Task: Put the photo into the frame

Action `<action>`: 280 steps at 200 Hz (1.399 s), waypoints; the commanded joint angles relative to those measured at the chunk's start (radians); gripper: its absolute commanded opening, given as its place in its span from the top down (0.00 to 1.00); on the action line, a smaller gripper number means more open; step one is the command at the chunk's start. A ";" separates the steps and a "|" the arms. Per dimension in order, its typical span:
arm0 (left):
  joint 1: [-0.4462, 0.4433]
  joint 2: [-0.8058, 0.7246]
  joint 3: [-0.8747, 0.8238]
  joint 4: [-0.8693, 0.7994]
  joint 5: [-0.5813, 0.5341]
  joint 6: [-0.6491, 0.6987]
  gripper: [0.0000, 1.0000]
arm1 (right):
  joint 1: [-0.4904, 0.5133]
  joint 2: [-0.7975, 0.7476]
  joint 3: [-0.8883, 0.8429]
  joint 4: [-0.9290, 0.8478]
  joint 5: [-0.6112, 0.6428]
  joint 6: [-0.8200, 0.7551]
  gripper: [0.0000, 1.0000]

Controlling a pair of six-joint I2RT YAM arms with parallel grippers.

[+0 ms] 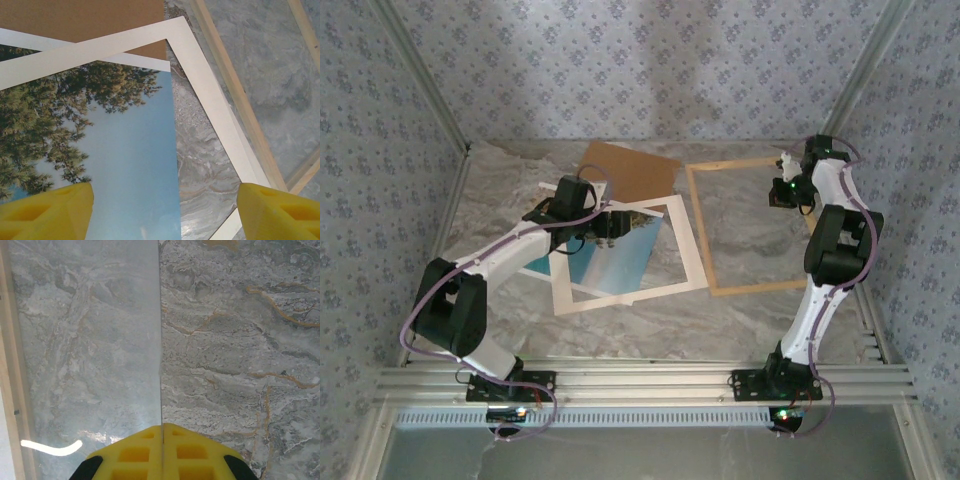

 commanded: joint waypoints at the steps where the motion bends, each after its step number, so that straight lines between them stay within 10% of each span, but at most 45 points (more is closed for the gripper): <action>1: -0.008 0.005 0.025 0.005 0.015 0.008 0.24 | -0.004 -0.039 0.013 -0.019 -0.030 -0.018 1.00; 280: -0.007 -0.011 0.021 0.002 0.014 0.000 0.25 | 0.002 0.067 0.085 -0.054 0.053 -0.048 1.00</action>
